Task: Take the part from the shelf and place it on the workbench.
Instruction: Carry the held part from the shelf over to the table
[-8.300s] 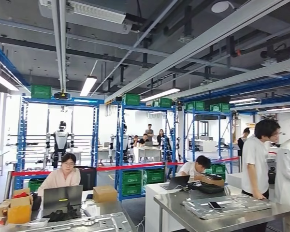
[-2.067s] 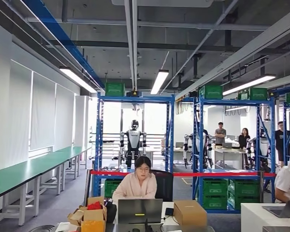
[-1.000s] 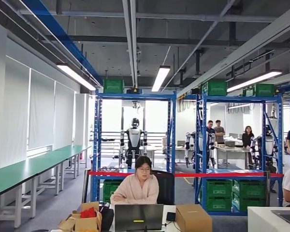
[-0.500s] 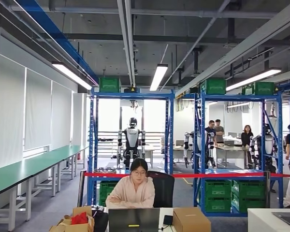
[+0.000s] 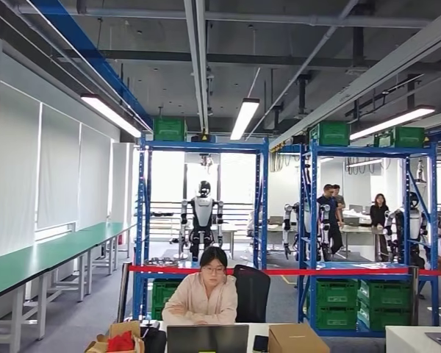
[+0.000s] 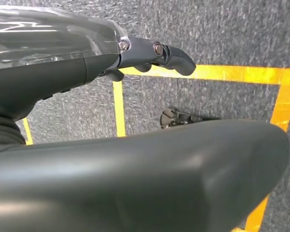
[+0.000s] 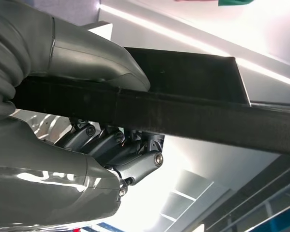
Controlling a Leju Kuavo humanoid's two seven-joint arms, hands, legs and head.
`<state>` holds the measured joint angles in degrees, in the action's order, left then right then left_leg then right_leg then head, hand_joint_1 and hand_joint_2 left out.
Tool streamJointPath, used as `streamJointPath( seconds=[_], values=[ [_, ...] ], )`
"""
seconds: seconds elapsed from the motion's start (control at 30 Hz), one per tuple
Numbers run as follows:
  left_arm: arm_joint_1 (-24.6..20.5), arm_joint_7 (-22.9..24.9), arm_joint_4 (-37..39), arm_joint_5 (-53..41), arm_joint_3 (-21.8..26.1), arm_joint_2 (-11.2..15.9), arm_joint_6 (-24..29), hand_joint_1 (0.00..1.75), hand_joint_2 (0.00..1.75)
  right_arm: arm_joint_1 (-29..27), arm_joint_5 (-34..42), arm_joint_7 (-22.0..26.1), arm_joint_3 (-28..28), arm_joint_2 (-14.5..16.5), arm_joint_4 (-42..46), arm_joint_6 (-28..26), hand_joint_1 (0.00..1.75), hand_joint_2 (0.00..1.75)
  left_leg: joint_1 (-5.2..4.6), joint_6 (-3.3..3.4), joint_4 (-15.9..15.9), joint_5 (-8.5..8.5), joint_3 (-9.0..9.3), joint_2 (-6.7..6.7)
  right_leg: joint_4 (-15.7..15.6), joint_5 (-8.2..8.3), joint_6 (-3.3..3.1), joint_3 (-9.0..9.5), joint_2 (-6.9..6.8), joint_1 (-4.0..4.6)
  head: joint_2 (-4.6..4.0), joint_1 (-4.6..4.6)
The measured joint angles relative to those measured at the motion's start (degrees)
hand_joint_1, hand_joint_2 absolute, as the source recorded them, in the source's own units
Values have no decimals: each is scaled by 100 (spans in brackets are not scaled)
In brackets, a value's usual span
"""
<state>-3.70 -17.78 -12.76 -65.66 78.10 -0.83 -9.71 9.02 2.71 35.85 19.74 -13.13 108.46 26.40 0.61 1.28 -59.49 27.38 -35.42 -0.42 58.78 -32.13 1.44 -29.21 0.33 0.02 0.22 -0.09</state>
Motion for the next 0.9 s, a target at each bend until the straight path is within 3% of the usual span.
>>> streamJointPath(
  seconds=[0.07, 0.17, 0.2, 0.23, 0.3, 0.37, 0.53, 0.6, 0.67, 0.73, 0.77, 0.8, 0.9],
  values=[
    [-13, -4, 0, -2, -1, 1, -1, 0, 175, 21, 5, 10, -7, -2, 22, 5, 175, 175, 29, 41, 34, 31, 91, -3, 473, -154, 59, -241, -8, -15, -1, 1],
    [-17, -6, 0, -2, -1, 1, 1, 0, 175, 13, 9, 15, -9, -5, 30, 13, 175, 175, 33, 66, 41, 137, 196, -5, 1483, -521, 120, -915, -11, -35, -3, 0],
    [-13, -6, 0, -2, -1, 1, 1, 0, 175, 2, 9, 16, -9, -6, 30, 16, 175, 175, 32, 65, 41, 179, 245, -7, 1563, -495, 119, -1036, -11, -36, -3, 0],
    [-9, -6, 0, -2, -1, 0, 1, 0, 175, -5, 9, 18, -10, -9, 32, 20, 175, 175, 31, 62, 41, 226, 309, -10, 1414, -327, 104, -1048, -10, -33, -3, 0],
    [-6, -6, 0, -2, -1, -4, 1, 0, 175, -12, 9, 28, -15, -25, 41, 26, 175, 175, 32, 38, 50, 330, 454, -18, 690, 213, 53, -844, -12, -16, -3, 1],
    [-12, -7, 0, -2, -1, -9, 1, 0, 175, -16, 9, 38, -20, -40, 50, 34, 175, 175, 32, 4, 66, 398, 552, -22, 191, 481, 2, -685, -19, 13, -3, 0],
    [-15, -8, 0, -2, -1, -11, 1, 0, 175, -18, 8, 44, -22, -45, 52, 38, 175, 175, 31, -19, 74, 417, 570, -22, 110, 423, -27, -675, -23, 36, -2, -3],
    [-12, -9, 0, -6, -1, -12, 1, 0, 175, -26, 4, 59, -26, -50, 64, 39, 175, 175, 32, -59, 75, 426, 581, -20, 62, 417, -72, -660, -18, 50, 1, 0],
    [-28, -23, 0, -34, -2, -16, -6, 0, 175, -31, -128, 165, -27, -57, 134, 21, 175, 175, 34, -139, -418, 595, 346, -12, -40, 422, -185, -522, -18, 28, 2, 4],
    [-38, -42, 0, -72, -3, -19, -11, 0, 175, -19, -343, 291, -21, -58, 212, -38, 175, 175, 38, -206, -1223, 889, -152, -6, -120, 379, -265, -360, -18, -1, 0, 4],
    [-33, -48, 0, -84, -3, -18, -11, 0, 175, -6, -444, 323, -19, -52, 235, -92, 175, 175, 42, -222, -1416, 936, -343, -6, -119, 340, -268, -317, -13, -1, 0, 4],
    [-31, -50, 0, -96, -3, -18, -13, 0, 175, 19, -551, 343, -18, -42, 262, -157, 175, 175, 44, -230, -1349, 826, -398, -5, -118, 303, -263, -267, -6, -2, -1, 4],
    [-48, -50, 0, -152, -10, -18, -36, 0, 175, 200, -1135, 381, -27, 34, 376, -603, 175, 175, 40, -214, -438, 75, -206, 3, -115, 165, -213, -89, 5, -4, -2, 4]
  ],
)
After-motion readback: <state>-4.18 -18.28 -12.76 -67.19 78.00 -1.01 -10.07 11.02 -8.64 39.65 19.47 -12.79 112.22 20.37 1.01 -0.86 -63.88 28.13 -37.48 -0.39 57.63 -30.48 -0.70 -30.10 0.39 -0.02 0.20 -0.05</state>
